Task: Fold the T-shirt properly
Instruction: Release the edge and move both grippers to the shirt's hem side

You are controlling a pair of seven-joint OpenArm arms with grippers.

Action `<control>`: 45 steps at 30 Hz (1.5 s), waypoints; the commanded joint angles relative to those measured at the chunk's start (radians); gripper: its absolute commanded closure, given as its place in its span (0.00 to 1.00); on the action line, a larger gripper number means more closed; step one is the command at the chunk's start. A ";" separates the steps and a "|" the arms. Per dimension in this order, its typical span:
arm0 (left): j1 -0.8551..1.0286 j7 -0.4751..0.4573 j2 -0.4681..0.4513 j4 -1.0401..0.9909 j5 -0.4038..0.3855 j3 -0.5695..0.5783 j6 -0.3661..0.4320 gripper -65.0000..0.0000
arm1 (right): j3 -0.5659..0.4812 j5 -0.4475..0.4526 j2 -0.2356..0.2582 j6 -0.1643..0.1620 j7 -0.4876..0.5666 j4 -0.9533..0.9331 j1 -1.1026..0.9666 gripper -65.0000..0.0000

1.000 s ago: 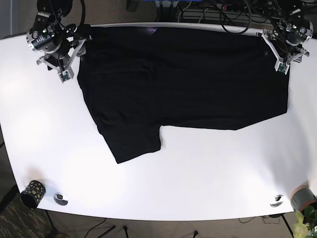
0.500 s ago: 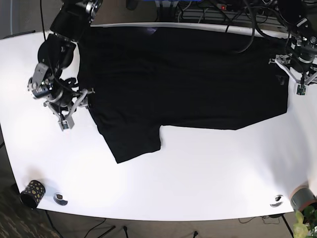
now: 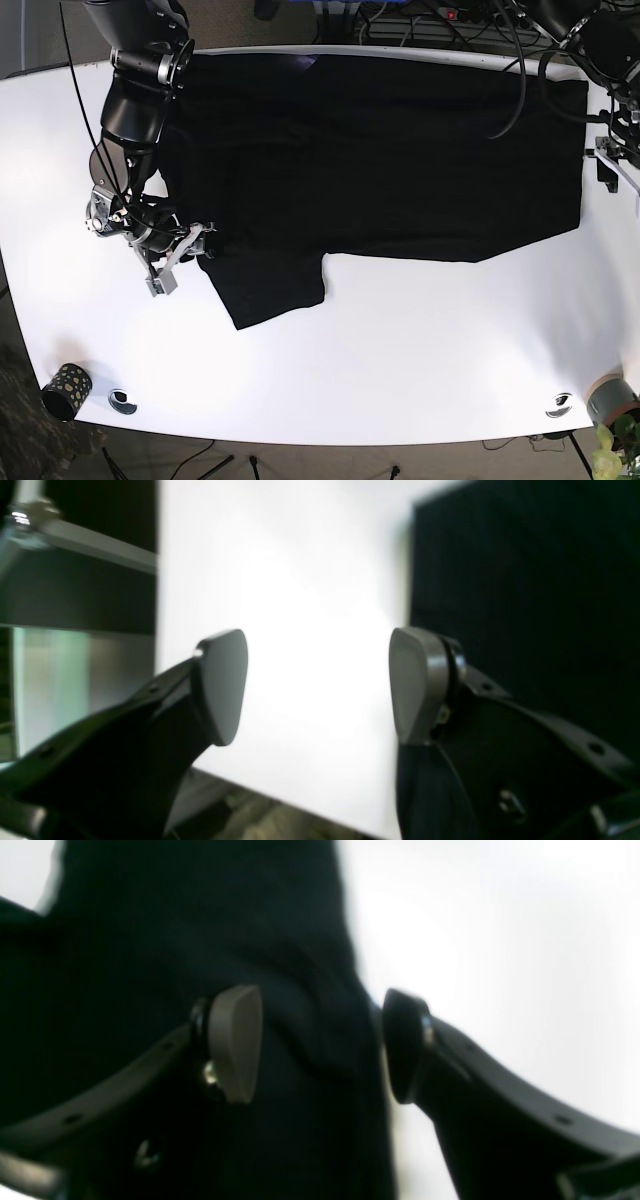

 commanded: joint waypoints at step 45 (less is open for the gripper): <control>-0.473 -0.195 -0.198 -1.078 -0.013 0.294 0.002 0.97 | -0.047 0.016 -0.034 0.003 0.093 -0.025 0.050 0.92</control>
